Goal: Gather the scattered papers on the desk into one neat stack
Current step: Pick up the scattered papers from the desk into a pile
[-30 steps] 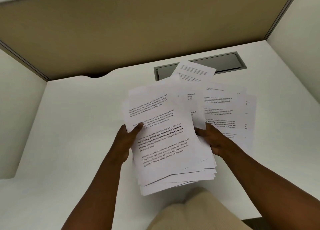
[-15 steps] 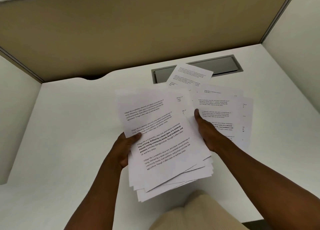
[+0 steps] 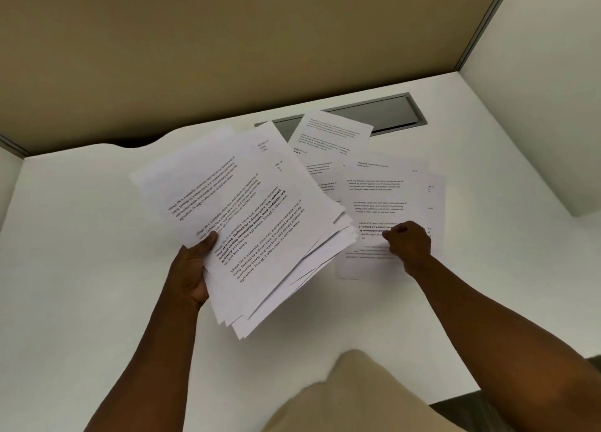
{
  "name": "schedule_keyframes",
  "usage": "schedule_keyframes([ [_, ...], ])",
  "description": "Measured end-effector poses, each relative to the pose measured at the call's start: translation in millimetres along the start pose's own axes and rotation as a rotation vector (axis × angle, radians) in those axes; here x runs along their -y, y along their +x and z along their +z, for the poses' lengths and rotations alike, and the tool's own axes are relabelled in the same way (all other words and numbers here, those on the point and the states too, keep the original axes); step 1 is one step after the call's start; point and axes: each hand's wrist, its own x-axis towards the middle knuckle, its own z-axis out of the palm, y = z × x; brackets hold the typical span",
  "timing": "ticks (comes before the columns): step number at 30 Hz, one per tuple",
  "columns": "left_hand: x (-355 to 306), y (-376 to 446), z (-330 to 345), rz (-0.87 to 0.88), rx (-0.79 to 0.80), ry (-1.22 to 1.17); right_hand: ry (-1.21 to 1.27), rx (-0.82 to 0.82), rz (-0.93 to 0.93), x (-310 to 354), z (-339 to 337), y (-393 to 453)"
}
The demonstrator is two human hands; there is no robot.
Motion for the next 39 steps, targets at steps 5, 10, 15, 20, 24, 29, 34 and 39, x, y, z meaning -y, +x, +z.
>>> schedule_keyframes([
  [5,-5,8,-5,0.016,-0.004,0.006,-0.231,-0.098,0.057,-29,-22,17],
  [10,-8,14,-11,0.004,-0.052,-0.006,-0.358,-0.105,0.114,-46,-24,23],
  [15,-10,22,-26,0.001,-0.075,-0.026,-0.362,-0.098,0.152,-45,-23,27],
  [20,-7,27,-31,-0.011,-0.092,-0.044,-0.361,-0.092,0.198,-41,-21,32],
  [24,-7,27,-33,-0.007,-0.108,-0.027,-0.336,-0.066,0.216,-42,-18,38],
  [29,-5,26,-27,-0.015,-0.133,-0.024,-0.417,-0.059,0.261,-40,-23,38],
  [34,-4,28,-28,-0.037,-0.127,-0.030,-0.369,-0.109,0.372,-44,-32,36],
  [39,-2,27,-23,-0.042,-0.138,-0.029,-0.271,-0.133,0.387,-48,-26,40],
])
